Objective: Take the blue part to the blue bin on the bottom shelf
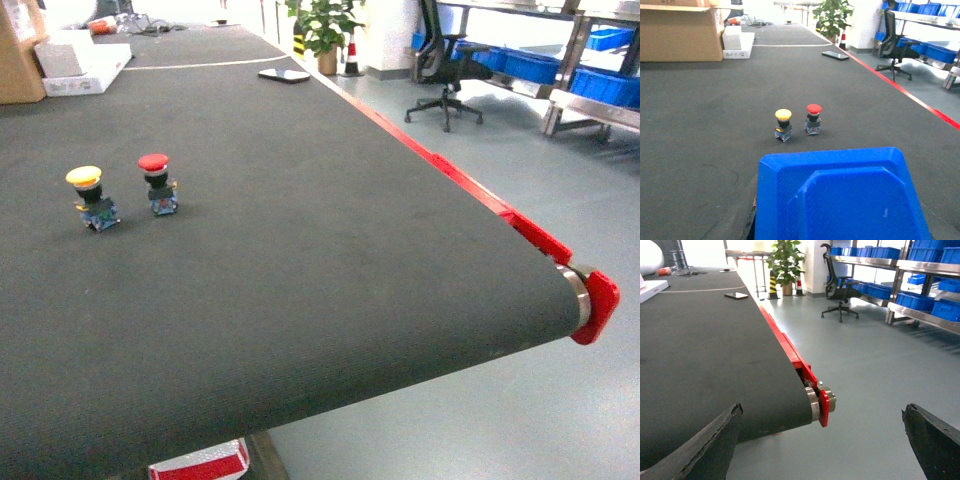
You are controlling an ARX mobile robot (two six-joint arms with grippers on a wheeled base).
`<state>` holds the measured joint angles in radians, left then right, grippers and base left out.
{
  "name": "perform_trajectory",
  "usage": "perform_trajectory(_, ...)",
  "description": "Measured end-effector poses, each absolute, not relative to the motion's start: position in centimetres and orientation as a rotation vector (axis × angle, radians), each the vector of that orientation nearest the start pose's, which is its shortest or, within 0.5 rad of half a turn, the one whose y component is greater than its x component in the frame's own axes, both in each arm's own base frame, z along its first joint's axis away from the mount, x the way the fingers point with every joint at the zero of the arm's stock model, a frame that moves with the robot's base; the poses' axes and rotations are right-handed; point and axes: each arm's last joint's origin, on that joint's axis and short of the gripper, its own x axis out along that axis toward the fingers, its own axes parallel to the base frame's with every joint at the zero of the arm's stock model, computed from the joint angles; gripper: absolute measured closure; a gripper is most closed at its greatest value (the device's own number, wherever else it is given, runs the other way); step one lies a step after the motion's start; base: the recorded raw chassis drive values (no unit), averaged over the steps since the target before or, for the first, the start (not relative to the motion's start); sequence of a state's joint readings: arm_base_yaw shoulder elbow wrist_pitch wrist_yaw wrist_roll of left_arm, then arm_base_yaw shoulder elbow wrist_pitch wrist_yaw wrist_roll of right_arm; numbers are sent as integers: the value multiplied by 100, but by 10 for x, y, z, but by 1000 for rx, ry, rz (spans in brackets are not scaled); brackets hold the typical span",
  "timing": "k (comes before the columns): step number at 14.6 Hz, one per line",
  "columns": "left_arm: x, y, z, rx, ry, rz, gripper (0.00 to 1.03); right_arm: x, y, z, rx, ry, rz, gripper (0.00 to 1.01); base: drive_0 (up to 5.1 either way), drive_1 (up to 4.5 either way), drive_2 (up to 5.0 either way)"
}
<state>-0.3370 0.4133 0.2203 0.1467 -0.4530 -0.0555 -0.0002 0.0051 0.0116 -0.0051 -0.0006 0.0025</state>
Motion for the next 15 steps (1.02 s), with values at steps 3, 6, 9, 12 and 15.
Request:
perform_trajectory(3,121,-29,217,-38,39,117,59,97,0,167,3,-1,0,3,-156,-156,-156)
perform_trajectory(6,121,-29,217,-38,40,117,59,97,0,167,2,-1,0,3,-165,-165,-165)
perform_trajectory(9,121,-29,217,-38,39,117,59,97,0,167,3,-1,0,3,-157,-157,-157)
perform_trajectory(12,121,-29,217,-37,40,117,59,97,0,167,2,-1,0,3,-149,-149,-149)
perform_trajectory(15,121,-29,217,-38,40,117,59,97,0,167,2,-1,0,3,-161,-161,-161)
